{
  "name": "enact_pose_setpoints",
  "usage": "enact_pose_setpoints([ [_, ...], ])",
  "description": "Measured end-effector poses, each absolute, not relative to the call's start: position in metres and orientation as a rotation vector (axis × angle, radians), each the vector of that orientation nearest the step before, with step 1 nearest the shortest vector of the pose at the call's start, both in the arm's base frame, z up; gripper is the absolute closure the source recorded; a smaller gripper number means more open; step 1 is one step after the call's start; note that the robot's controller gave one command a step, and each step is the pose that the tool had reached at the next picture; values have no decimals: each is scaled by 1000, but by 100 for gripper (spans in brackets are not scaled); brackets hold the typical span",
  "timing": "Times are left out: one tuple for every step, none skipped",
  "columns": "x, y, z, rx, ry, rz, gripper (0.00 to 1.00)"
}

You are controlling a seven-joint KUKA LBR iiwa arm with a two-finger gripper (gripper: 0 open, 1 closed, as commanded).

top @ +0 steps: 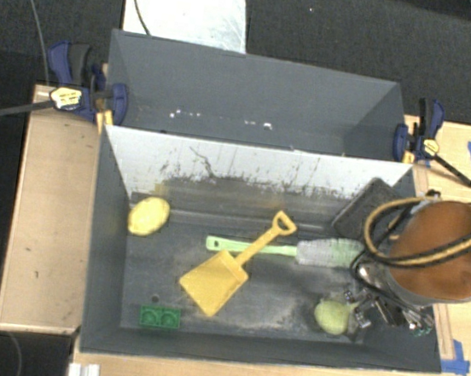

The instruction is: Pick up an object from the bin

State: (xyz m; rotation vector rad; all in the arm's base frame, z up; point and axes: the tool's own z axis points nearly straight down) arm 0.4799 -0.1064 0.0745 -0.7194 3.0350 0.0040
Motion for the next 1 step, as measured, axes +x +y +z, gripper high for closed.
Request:
enact_pose_setpoints([
  [497, -118, 192, -745, 3028, 2, 100],
])
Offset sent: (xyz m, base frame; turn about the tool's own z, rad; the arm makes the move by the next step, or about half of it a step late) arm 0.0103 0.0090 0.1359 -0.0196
